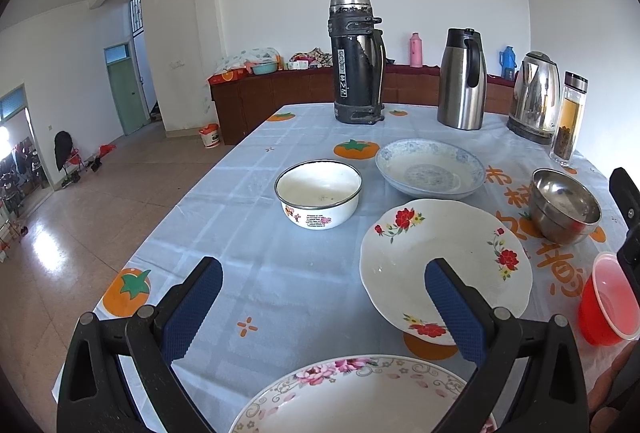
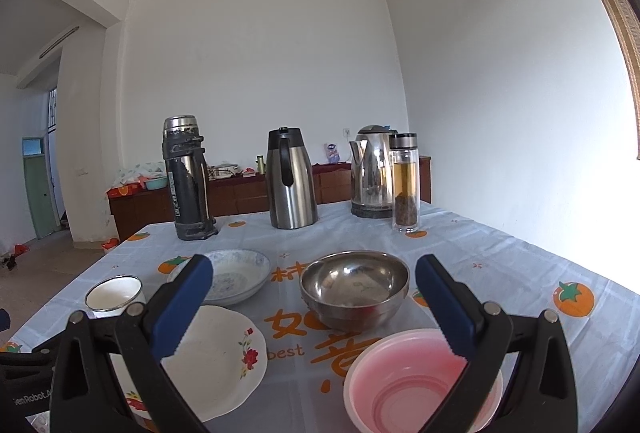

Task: Organize plates and bowls
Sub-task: 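Move both grippers toward the white plate with red flowers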

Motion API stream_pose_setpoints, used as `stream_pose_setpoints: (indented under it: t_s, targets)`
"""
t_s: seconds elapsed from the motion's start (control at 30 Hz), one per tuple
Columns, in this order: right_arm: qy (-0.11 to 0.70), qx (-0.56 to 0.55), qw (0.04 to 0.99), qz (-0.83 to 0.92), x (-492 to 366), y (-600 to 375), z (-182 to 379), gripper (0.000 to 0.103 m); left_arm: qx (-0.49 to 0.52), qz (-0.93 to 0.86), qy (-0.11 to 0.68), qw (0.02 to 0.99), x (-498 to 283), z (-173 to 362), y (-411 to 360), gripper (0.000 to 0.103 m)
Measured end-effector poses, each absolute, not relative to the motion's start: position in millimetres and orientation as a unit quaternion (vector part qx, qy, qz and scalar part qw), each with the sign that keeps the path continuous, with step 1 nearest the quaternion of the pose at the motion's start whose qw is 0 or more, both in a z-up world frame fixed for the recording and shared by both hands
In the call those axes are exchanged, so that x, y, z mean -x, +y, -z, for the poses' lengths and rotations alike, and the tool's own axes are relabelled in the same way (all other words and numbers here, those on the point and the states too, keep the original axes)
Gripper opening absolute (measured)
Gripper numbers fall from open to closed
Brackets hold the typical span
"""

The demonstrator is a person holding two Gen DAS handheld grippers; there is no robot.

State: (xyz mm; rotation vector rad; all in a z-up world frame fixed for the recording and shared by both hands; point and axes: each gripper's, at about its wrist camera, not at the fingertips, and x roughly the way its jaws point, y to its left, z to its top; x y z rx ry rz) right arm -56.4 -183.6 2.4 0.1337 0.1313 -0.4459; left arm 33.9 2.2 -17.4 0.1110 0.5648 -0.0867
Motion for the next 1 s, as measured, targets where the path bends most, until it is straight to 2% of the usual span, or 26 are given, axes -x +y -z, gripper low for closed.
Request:
stream_pose_setpoints:
  t_s: [0.73, 1.0]
  targets:
    - [0.102, -0.075, 0.974, 0.191, 44.8, -187.5, 1.6, 0.103, -0.058, 0.046, 0.292, 0.954, -56.8, 20.0, 4.4, 0.102]
    - [0.131, -0.110, 0.971, 0.167, 36.8, -201.7, 7.1, 0.089, -0.068, 0.047, 0.314, 0.946, -66.5, 23.0, 5.8, 0.102]
